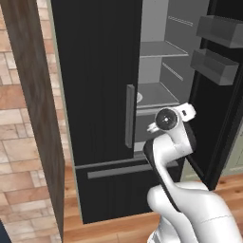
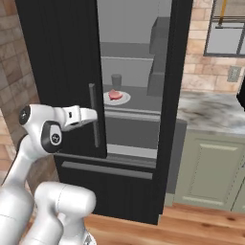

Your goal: Retrieve the steak from the fridge and place it on the saucepan with marinade on the stove.

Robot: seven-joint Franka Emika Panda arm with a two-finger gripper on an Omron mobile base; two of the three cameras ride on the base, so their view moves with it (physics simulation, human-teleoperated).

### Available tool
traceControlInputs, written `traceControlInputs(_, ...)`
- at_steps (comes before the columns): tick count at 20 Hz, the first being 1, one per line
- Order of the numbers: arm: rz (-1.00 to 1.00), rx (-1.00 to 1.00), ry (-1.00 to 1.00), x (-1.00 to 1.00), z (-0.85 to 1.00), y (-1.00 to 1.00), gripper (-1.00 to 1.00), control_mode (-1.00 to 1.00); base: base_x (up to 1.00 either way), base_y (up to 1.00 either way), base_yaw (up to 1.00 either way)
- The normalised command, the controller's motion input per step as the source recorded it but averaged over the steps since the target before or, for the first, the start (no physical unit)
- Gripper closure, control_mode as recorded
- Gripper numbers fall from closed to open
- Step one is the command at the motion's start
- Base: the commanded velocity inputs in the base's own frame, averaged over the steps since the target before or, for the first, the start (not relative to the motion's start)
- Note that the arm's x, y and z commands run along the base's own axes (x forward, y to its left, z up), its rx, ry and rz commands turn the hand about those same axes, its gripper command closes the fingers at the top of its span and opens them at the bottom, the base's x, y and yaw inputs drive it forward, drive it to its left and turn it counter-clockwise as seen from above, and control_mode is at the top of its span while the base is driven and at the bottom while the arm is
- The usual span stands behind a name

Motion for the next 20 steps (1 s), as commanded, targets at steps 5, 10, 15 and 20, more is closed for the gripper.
traceControlInputs(5,0.14,0.41,-0.01,-0.19,0.05,0.29,-1.00,-1.00,0.00,0.00,0.00)
traceControlInputs(10,0.21,0.30,0.00,-0.19,0.00,0.17,-1.00,-1.00,0.00,0.00,0.00)
traceControlInputs(15,0.18,0.02,0.05,-0.15,0.00,0.18,-1.00,-1.00,0.00,0.00,0.00)
traceControlInputs(20,0.01,0.00,0.12,0.00,0.00,0.30,-1.00,-1.00,0.00,0.00,0.00)
